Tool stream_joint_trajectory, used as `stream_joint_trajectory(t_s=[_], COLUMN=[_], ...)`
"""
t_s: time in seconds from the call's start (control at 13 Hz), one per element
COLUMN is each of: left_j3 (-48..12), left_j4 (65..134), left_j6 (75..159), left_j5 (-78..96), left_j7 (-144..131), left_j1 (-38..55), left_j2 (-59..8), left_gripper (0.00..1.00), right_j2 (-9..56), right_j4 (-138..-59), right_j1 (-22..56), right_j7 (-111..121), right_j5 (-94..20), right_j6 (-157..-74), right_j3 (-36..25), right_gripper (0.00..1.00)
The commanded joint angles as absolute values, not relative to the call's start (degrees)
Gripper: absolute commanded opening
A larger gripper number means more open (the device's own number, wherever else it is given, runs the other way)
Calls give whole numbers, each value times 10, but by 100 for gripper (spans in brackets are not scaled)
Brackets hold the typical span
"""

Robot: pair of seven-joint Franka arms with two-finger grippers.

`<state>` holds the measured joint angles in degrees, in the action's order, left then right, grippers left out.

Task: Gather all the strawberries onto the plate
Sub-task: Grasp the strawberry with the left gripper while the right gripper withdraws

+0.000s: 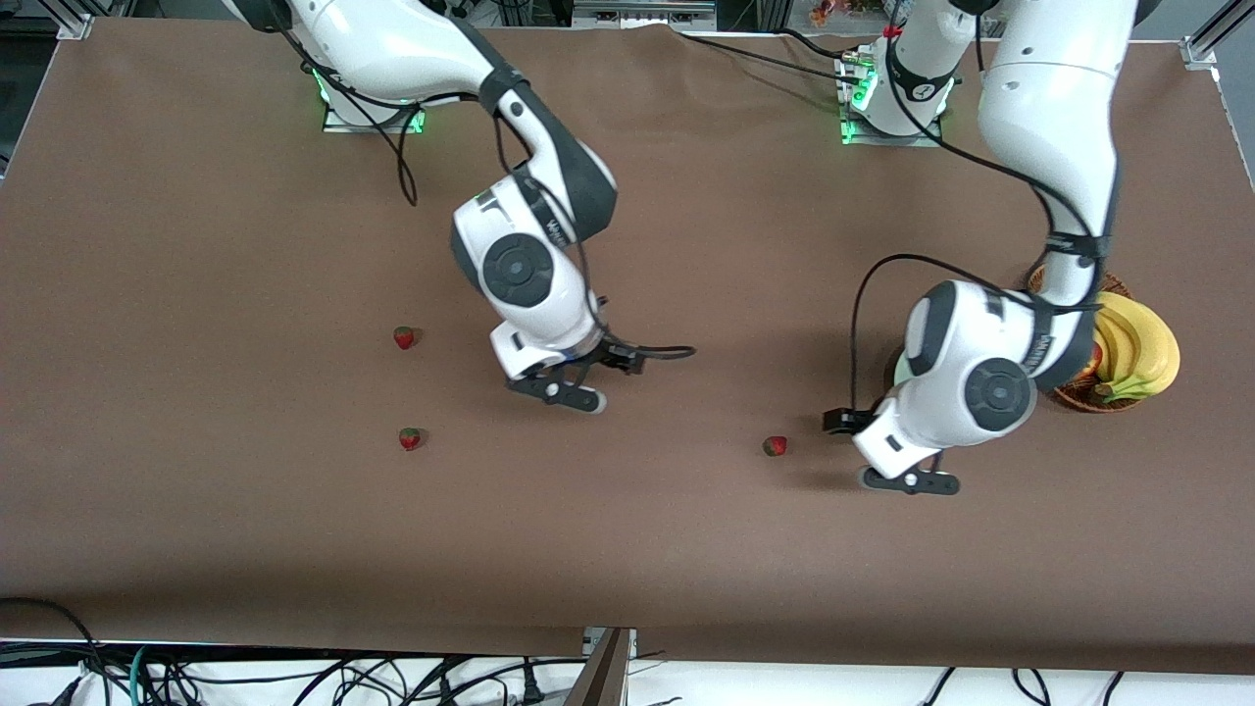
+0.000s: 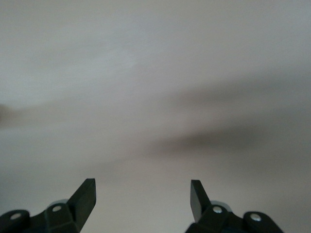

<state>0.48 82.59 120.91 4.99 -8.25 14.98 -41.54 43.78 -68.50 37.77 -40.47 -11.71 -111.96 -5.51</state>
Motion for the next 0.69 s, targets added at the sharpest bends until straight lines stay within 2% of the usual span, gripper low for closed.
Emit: stream_joint_trajectory(t_s=[0.0, 0.15, 0.31, 0.46, 0.61], left_j3=[14, 15, 15, 16, 16], left_j4=[809, 807, 784, 780, 781], left_j6=[1271, 1333, 1351, 1354, 1353], left_j5=[61, 60, 55, 55, 54], left_j7=[-115, -130, -121, -127, -127], left_j1=[197, 207, 207, 222, 224], left_j2=[-459, -489, -514, -523, -523], left_gripper=[100, 100, 100, 100, 100], right_j2=[391, 391, 398, 397, 390], right_j4=[-772, -782, -791, -843, -919], right_j1=[380, 380, 378, 378, 377], right_j7=[-267, -197, -133, -71, -16], right_j5=[-108, -88, -88, -88, -91], right_j6=[-1108, -1109, -1119, -1176, -1268], right_j3=[-110, -143, -175, -198, -212], right_gripper=[86, 86, 86, 86, 86])
